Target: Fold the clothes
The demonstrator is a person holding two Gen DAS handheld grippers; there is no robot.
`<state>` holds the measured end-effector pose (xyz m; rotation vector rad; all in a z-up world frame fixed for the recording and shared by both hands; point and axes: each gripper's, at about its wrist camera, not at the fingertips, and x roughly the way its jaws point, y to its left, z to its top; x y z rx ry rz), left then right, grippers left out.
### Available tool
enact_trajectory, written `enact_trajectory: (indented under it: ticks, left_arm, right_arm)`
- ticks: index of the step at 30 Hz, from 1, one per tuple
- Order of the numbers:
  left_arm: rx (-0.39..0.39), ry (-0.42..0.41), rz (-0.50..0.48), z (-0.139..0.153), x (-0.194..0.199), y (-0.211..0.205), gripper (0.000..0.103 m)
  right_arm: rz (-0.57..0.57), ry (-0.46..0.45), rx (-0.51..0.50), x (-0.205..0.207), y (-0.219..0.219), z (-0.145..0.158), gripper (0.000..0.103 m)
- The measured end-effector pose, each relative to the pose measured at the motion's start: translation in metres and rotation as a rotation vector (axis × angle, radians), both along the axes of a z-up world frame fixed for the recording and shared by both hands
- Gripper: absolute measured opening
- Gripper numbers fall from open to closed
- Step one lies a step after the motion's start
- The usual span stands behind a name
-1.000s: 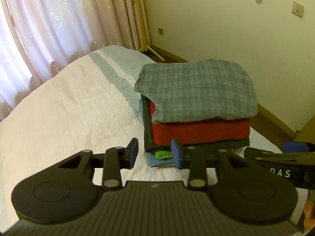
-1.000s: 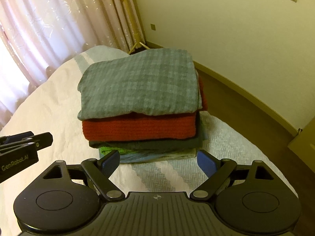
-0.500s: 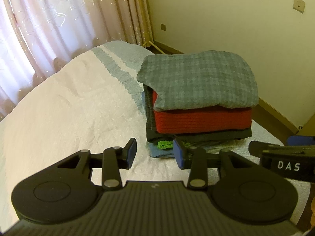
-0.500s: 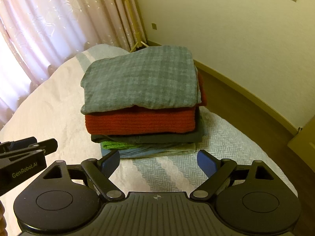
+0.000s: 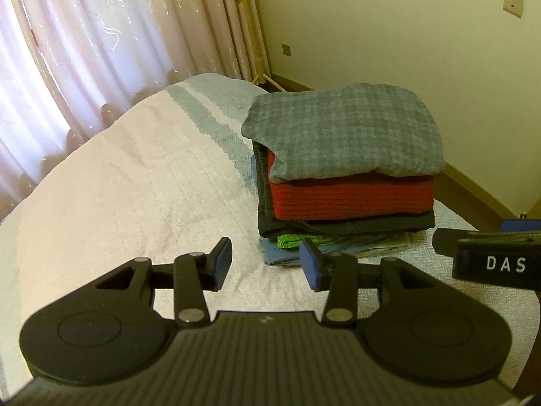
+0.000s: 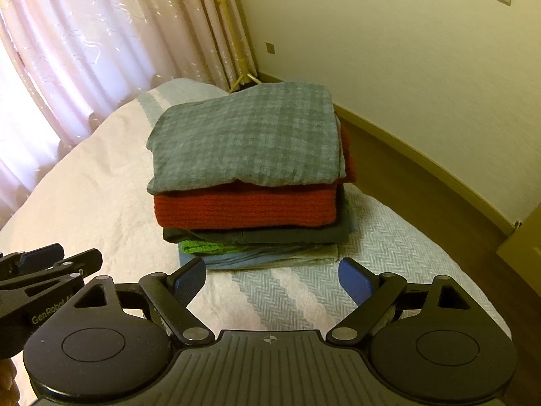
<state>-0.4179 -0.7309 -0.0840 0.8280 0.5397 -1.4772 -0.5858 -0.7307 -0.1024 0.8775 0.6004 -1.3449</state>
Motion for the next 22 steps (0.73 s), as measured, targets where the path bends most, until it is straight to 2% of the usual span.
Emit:
enact_trajectory:
  ticks: [15,22]
  left_arm:
    - [-0.054,0.003,0.035,0.013,-0.007,0.021,0.041]
    - [-0.06,-0.007,0.038,0.017,-0.016,0.028,0.049]
  right_arm:
    - [0.027,-0.011,0.001,-0.008,0.013,0.006,0.088]
    - [0.031,-0.015,-0.003,-0.014,0.019,0.007,0.088]
